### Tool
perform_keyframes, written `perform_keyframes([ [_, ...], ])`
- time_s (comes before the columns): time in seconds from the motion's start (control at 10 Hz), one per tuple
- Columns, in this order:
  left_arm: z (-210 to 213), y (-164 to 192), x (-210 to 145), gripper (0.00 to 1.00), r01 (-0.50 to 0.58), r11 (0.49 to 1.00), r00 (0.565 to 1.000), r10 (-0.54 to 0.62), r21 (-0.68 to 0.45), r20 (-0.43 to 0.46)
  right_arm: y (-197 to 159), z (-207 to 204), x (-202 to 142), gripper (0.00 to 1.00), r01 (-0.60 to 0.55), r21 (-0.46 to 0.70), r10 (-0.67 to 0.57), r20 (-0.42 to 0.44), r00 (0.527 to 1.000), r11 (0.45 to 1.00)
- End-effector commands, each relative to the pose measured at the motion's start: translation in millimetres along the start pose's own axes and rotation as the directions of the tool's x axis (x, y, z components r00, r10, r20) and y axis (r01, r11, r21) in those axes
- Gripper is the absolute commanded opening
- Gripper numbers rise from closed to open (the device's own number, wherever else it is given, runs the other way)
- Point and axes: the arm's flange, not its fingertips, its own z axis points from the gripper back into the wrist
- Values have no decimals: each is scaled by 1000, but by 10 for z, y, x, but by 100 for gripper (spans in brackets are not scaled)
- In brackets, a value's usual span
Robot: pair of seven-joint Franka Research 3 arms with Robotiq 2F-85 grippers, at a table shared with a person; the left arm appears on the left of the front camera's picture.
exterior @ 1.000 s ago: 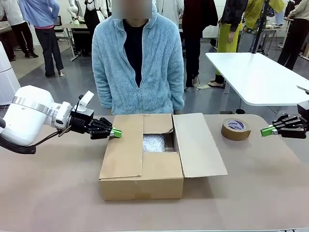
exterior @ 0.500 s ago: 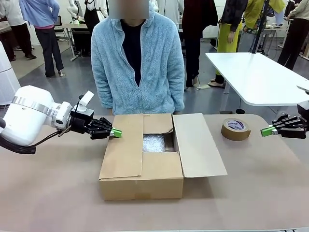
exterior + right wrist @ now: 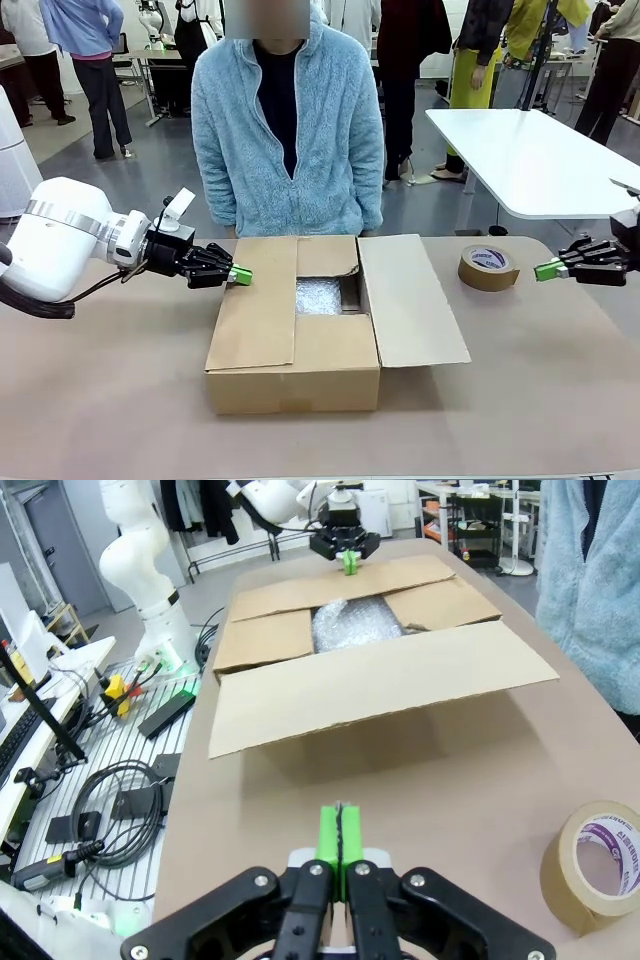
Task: Wrap the clocks to prevent damage.
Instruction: Push the left (or right) flap of the Package Box to close it.
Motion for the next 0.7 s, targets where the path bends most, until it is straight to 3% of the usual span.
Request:
perform_keyframes([
  [0.0,-38,3,-25,0,-1,1000,1000,1,2,4,-182,-286,-85,1,-44,-15,45,50,998,999],
  [0.2,-38,3,-25,0,-1,1000,1000,1,2,4,-261,-606,-150,1,-103,14,102,79,992,995],
  [0.6,-38,3,-25,0,-1,1000,1000,1,2,4,-380,-1330,-392,1,-185,30,185,5,983,982],
])
